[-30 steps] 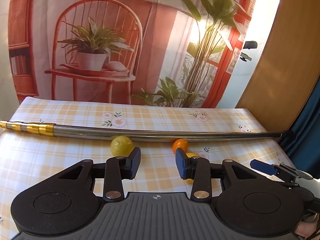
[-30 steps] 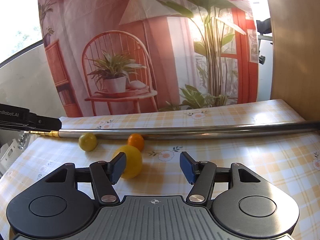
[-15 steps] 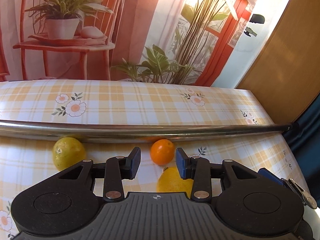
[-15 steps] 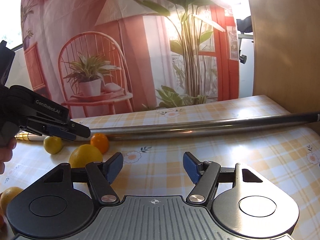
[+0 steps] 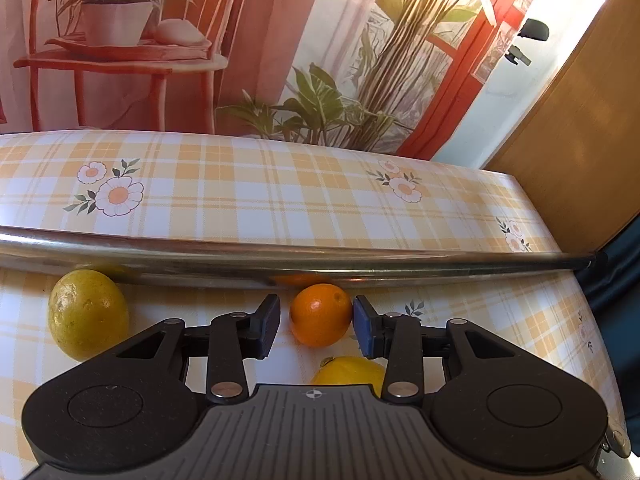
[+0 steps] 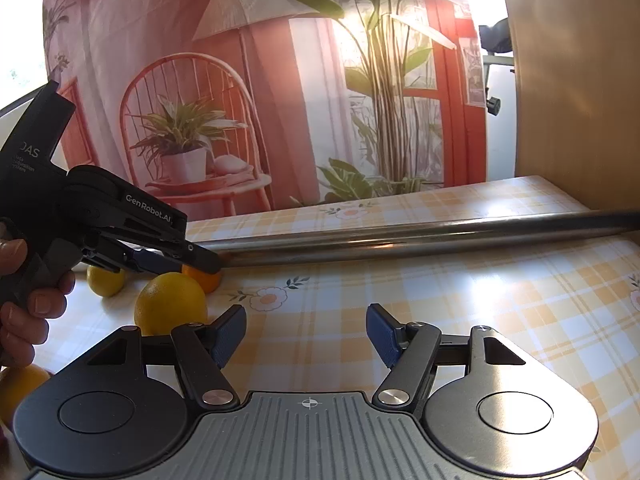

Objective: Organize fruits
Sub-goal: 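Close the left gripper on another orange mandarin while the right approaches a yellow lemon, then close the right gripper on a greenish-yellow citrus by the pole, then carry the mandarin and greenish-yellow citrus over the plate with both grippers, then lower the mandarin onto the plate and open the left gripper, then lower the citrus onto the plate and open the right gripper, then move the open right gripper to the yellow lemon beside the pole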

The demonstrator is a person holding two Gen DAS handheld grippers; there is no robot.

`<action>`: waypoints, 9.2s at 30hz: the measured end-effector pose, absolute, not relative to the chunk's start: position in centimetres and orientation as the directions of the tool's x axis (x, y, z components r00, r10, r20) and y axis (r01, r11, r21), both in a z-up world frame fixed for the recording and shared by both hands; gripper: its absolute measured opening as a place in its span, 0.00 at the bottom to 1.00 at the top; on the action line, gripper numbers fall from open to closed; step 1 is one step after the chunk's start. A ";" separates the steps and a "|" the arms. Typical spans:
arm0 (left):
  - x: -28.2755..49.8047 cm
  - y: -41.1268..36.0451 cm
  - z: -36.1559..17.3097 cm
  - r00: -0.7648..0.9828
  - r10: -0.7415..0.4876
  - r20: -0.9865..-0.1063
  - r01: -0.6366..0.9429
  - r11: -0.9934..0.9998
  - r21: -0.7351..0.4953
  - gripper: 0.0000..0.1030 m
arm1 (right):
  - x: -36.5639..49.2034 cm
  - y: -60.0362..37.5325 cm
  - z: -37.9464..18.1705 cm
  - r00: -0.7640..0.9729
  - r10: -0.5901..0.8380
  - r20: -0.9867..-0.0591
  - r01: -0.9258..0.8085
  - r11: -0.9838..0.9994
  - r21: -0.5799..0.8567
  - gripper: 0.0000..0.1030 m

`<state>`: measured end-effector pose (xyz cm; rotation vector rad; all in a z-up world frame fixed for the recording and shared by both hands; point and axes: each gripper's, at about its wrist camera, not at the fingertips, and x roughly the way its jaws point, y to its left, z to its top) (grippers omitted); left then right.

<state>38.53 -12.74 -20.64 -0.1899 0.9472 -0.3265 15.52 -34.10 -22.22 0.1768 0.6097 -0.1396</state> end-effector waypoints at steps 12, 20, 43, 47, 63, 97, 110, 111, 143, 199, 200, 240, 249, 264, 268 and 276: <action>37.3 -12.0 -19.2 0.560 -0.384 -0.734 0.216 0.923 -0.318 0.36 | 15.3 -35.0 -22.4 0.813 -0.051 -0.580 0.190 0.965 0.182 0.61; 32.8 -9.0 -15.3 0.625 -0.346 -0.700 0.251 0.938 -0.239 0.36 | 14.9 -35.6 -22.5 0.818 -0.031 -0.574 0.200 0.952 0.233 0.64; 21.9 2.2 -12.4 0.736 -0.149 -0.660 0.022 0.980 -0.196 0.36 | 15.4 -31.4 -18.2 0.786 0.071 -0.614 0.130 0.952 0.278 0.64; 20.5 2.8 -12.4 0.753 -0.157 -0.640 0.028 0.978 -0.207 0.36 | 16.2 -30.0 -17.0 0.778 0.084 -0.623 0.116 0.955 0.274 0.64; 19.0 4.3 -13.3 0.785 -0.136 -0.605 0.012 0.979 -0.204 0.36 | 20.3 -21.8 -14.6 0.728 0.127 -0.674 -0.035 0.988 0.148 0.64; 19.0 6.9 -16.0 0.779 0.042 -0.626 -0.267 0.925 -0.270 0.36 | 32.8 -15.3 -21.2 0.618 0.147 -0.772 -0.233 0.972 -0.001 0.49; 19.3 7.4 -16.7 0.764 0.051 -0.643 -0.298 0.912 -0.282 0.36 | 34.4 -14.9 -23.0 0.569 0.148 -0.809 -0.227 0.974 0.018 0.42; 19.4 7.4 -16.8 0.763 0.048 -0.644 -0.296 0.912 -0.283 0.36 | 34.4 -14.8 -23.0 0.568 0.148 -0.810 -0.228 0.974 0.019 0.42; 14.8 0.4 -13.2 0.748 -0.201 -0.633 0.024 0.961 -0.276 0.36 | 16.1 -21.0 -14.6 0.747 0.234 -0.622 -0.176 0.972 0.155 0.41; 10.9 -4.8 -17.1 0.477 -0.320 -0.819 0.265 0.940 -0.213 0.39 | 5.9 -22.1 -15.5 0.742 0.247 -0.623 -0.080 0.956 0.283 0.42; 10.7 -4.7 -16.8 0.501 -0.308 -0.809 0.256 0.946 -0.201 0.40 | 5.9 -22.1 -15.5 0.743 0.246 -0.623 -0.081 0.956 0.282 0.42; 9.6 1.1 -14.0 0.715 0.042 -0.698 -0.149 0.984 -0.094 0.81 | 10.3 -14.0 -18.9 0.515 0.358 -0.779 -0.369 0.913 0.176 0.42; 9.8 1.1 -14.0 0.712 0.040 -0.701 -0.148 0.984 -0.095 0.85 | 10.0 -13.4 -18.9 0.477 0.412 -0.777 -0.421 0.883 0.209 0.42; 9.6 0.8 -14.0 0.714 0.043 -0.699 -0.148 0.985 -0.090 0.86 | 7.4 -14.6 -16.7 0.623 0.364 -0.692 -0.355 0.920 0.165 0.77; 9.6 0.7 -14.0 0.713 0.040 -0.700 -0.143 0.986 -0.089 0.86 | 6.9 -15.6 -15.5 0.694 0.323 -0.643 -0.313 0.940 0.135 0.88; 9.5 0.5 -14.0 0.717 0.043 -0.696 -0.138 0.987 -0.081 0.86 | 6.2 -18.1 -15.2 0.780 0.208 -0.591 -0.152 0.978 0.143 0.99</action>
